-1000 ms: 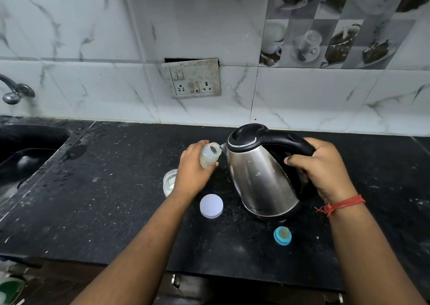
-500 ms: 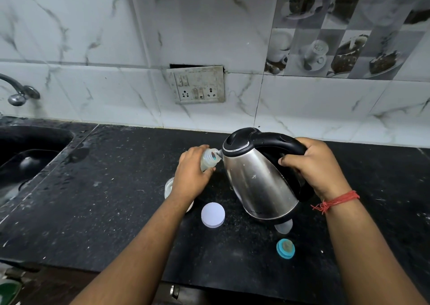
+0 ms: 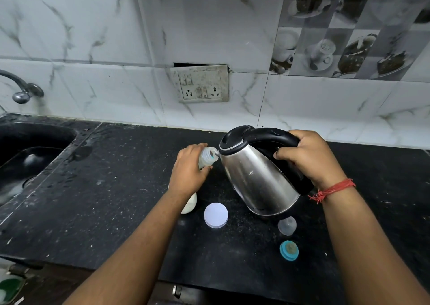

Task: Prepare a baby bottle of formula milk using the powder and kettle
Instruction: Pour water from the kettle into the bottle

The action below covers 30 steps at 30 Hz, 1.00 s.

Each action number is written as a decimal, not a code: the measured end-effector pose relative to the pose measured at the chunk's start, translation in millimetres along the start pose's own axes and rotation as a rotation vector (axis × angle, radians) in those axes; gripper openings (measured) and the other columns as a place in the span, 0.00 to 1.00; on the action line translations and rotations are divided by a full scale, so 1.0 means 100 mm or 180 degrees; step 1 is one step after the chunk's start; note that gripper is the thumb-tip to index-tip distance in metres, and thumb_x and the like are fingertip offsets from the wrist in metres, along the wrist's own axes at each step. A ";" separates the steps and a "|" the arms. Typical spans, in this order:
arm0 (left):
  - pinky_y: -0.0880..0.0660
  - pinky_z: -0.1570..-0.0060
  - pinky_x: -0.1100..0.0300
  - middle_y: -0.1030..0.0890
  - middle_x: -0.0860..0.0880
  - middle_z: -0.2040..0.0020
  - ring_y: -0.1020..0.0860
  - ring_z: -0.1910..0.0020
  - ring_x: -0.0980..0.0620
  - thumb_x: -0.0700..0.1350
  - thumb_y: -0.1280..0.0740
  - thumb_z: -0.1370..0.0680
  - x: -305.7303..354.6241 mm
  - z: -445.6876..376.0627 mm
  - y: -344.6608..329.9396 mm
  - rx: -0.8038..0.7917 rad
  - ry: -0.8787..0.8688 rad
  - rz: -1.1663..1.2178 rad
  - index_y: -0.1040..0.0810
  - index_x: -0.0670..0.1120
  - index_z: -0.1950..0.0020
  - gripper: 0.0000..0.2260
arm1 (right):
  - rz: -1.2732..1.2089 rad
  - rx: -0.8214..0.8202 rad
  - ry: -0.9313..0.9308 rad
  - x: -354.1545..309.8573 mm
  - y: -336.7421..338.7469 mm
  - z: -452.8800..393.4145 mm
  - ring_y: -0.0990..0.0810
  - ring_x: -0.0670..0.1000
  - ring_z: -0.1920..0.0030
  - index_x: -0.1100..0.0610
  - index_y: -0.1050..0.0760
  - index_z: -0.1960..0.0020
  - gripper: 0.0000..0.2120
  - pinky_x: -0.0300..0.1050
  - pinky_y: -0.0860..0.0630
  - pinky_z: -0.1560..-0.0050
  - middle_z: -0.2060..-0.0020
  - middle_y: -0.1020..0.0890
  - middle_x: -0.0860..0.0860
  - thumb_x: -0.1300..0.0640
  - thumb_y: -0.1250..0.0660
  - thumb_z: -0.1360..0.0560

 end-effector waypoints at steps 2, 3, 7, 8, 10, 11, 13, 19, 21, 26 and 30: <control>0.31 0.32 0.50 0.22 0.49 0.33 0.28 0.31 0.44 0.45 0.23 0.26 -0.01 -0.01 0.01 -0.0006 -0.0008 -0.0038 0.26 0.48 0.27 0.28 | 0.0085 0.0001 0.0028 -0.03 -0.01 -0.02 0.24 0.50 0.72 0.53 0.19 0.63 0.09 0.47 0.28 0.64 0.76 0.22 0.46 0.54 0.28 0.43; 0.31 0.31 0.50 0.22 0.49 0.33 0.28 0.31 0.44 0.45 0.23 0.26 -0.01 -0.02 0.02 -0.0009 -0.0007 -0.0044 0.26 0.47 0.27 0.28 | 0.0119 0.0007 0.0028 -0.04 -0.02 -0.03 0.22 0.51 0.70 0.53 0.19 0.62 0.11 0.49 0.25 0.63 0.74 0.20 0.48 0.54 0.28 0.44; 0.30 0.31 0.48 0.22 0.49 0.32 0.29 0.30 0.45 0.45 0.23 0.25 -0.01 0.00 0.03 -0.0034 -0.0001 -0.0058 0.26 0.48 0.27 0.28 | 0.0185 -0.0007 0.0044 -0.06 -0.04 -0.07 0.18 0.58 0.65 0.50 0.18 0.59 0.13 0.56 0.20 0.58 0.68 0.16 0.54 0.54 0.28 0.44; 0.30 0.31 0.48 0.22 0.49 0.32 0.29 0.30 0.45 0.44 0.23 0.25 -0.02 0.00 0.03 -0.0041 0.0000 -0.0063 0.26 0.48 0.27 0.28 | 0.0204 -0.0022 0.0052 -0.06 -0.04 -0.08 0.18 0.58 0.65 0.49 0.18 0.59 0.13 0.56 0.20 0.58 0.69 0.17 0.54 0.54 0.28 0.44; 0.30 0.31 0.47 0.23 0.49 0.32 0.29 0.30 0.44 0.44 0.23 0.25 -0.02 0.02 0.03 -0.0052 -0.0013 -0.0065 0.26 0.48 0.27 0.28 | 0.0242 -0.0059 0.0054 -0.07 -0.04 -0.09 0.18 0.56 0.66 0.49 0.18 0.60 0.12 0.57 0.20 0.58 0.69 0.17 0.54 0.54 0.28 0.44; 0.30 0.31 0.48 0.23 0.49 0.32 0.30 0.30 0.44 0.45 0.23 0.25 -0.02 0.02 0.02 -0.0068 -0.0020 -0.0072 0.26 0.48 0.27 0.28 | 0.0273 -0.0073 0.0055 -0.07 -0.04 -0.10 0.19 0.55 0.66 0.49 0.18 0.60 0.12 0.57 0.20 0.58 0.69 0.17 0.55 0.54 0.28 0.44; 0.30 0.32 0.48 0.23 0.49 0.32 0.30 0.30 0.44 0.45 0.24 0.25 -0.02 0.03 0.01 -0.0099 -0.0024 -0.0091 0.27 0.48 0.26 0.28 | 0.0346 -0.0098 0.0070 -0.08 -0.03 -0.13 0.18 0.58 0.65 0.51 0.18 0.60 0.10 0.56 0.20 0.58 0.67 0.16 0.57 0.55 0.27 0.42; 0.30 0.35 0.50 0.23 0.50 0.33 0.30 0.31 0.45 0.45 0.25 0.25 -0.02 0.05 0.00 -0.0189 -0.0042 -0.0120 0.27 0.49 0.27 0.27 | 0.0521 -0.0317 0.0032 -0.10 0.01 -0.26 0.22 0.53 0.71 0.55 0.19 0.60 0.06 0.50 0.26 0.63 0.72 0.19 0.53 0.62 0.25 0.36; 0.30 0.35 0.50 0.23 0.51 0.33 0.30 0.31 0.45 0.45 0.25 0.25 -0.02 0.05 -0.01 -0.0230 -0.0060 -0.0160 0.27 0.50 0.27 0.27 | 0.0557 -0.0400 -0.0003 -0.08 0.02 -0.30 0.24 0.49 0.74 0.55 0.19 0.60 0.06 0.45 0.28 0.64 0.76 0.21 0.48 0.64 0.26 0.34; 0.31 0.34 0.51 0.22 0.50 0.33 0.29 0.31 0.44 0.45 0.24 0.25 -0.04 0.04 -0.06 -0.0340 -0.0091 -0.0230 0.26 0.49 0.26 0.28 | 0.0671 -0.0496 -0.0007 -0.09 0.01 -0.38 0.27 0.45 0.78 0.55 0.20 0.62 0.07 0.42 0.32 0.67 0.79 0.24 0.46 0.66 0.26 0.33; 0.31 0.33 0.50 0.22 0.51 0.33 0.30 0.31 0.45 0.45 0.24 0.26 -0.06 0.02 -0.07 -0.0353 -0.0073 -0.0223 0.26 0.50 0.27 0.28 | 0.0739 -0.0504 -0.0018 -0.08 0.00 -0.45 0.26 0.49 0.73 0.58 0.20 0.61 0.05 0.43 0.30 0.64 0.76 0.24 0.49 0.65 0.25 0.34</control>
Point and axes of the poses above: each hand's wrist, its own z-axis away from the middle knuckle, its own y-axis out of the back of the hand, x = y × z, the point moved 4 cm from there along -z, towards the middle knuckle
